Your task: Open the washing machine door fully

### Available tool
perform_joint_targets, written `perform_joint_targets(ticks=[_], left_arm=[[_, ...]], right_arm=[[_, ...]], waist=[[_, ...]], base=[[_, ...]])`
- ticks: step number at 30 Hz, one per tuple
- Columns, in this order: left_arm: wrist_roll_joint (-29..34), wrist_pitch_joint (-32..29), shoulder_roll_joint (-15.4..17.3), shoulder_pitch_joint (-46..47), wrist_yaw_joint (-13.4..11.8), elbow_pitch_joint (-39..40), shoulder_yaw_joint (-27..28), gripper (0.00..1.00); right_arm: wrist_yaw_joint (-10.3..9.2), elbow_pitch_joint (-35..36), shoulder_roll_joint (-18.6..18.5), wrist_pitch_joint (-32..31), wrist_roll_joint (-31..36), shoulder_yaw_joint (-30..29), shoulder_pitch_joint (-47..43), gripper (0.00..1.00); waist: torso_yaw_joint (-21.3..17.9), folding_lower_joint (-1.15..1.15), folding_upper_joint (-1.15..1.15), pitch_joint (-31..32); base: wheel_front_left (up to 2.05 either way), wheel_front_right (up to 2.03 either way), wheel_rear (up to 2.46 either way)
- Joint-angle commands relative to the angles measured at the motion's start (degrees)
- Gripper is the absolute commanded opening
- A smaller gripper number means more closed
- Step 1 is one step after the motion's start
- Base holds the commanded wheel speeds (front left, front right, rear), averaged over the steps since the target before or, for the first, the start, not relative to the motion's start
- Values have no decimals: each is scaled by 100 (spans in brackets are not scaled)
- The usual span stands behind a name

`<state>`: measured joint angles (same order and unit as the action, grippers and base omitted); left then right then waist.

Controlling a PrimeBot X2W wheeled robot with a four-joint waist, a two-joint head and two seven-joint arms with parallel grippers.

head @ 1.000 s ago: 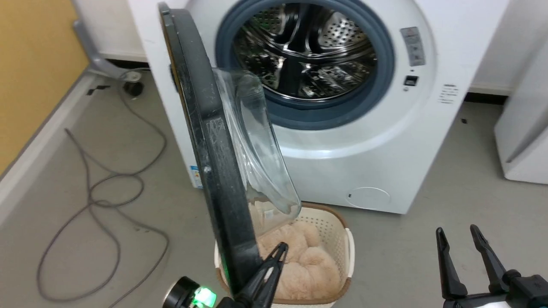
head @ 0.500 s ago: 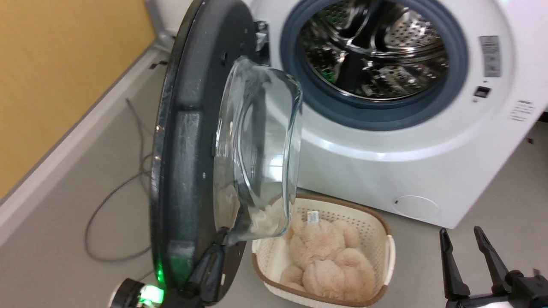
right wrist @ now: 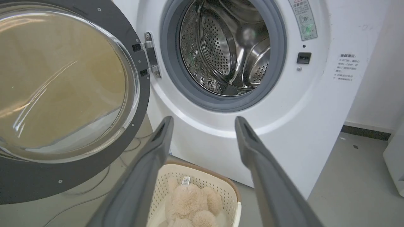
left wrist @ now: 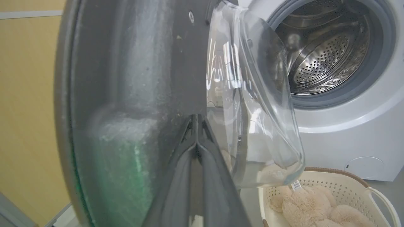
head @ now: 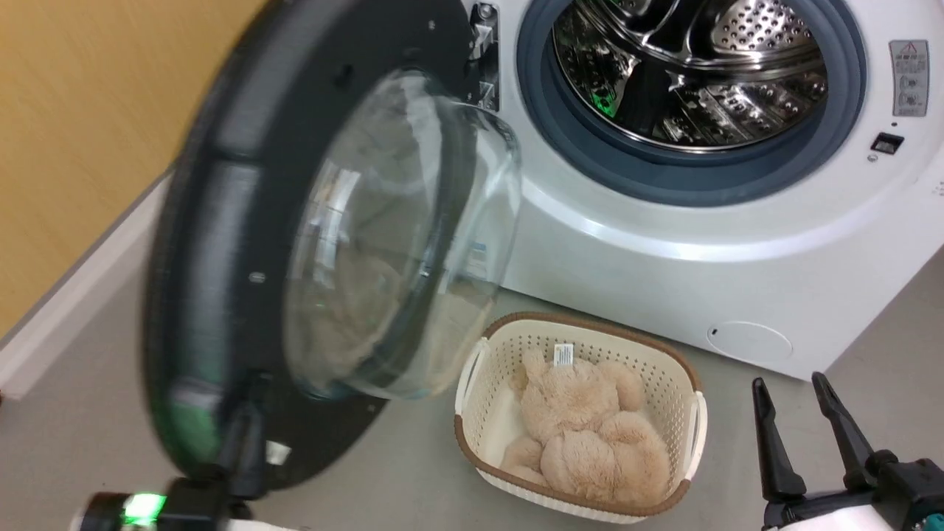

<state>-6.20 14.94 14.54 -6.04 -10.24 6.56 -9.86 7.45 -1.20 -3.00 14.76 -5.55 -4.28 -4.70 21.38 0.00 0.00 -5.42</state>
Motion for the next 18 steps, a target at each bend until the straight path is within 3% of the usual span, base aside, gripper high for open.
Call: perform_joint_targets(ticks=[1, 6, 18], left_arm=[[-40, 6, 53, 36, -59, -59, 111, 0], [-278, 6, 92, 107, -183, -302, 711, 0], [-621, 6, 86, 813, -61, -1294, 1948, 0]], right_arm=[[3, 22, 13, 24, 5, -6, 87, 100], [3, 25, 13, 24, 48, -50, 119, 100], [3, 37, 13, 24, 192, -60, 318, 100]], waist=[[-30, 0, 0, -37], [-126, 0, 0, -155], [-308, 0, 0, -429]], base=[[0, 0, 0], [0, 0, 0], [0, 0, 0]])
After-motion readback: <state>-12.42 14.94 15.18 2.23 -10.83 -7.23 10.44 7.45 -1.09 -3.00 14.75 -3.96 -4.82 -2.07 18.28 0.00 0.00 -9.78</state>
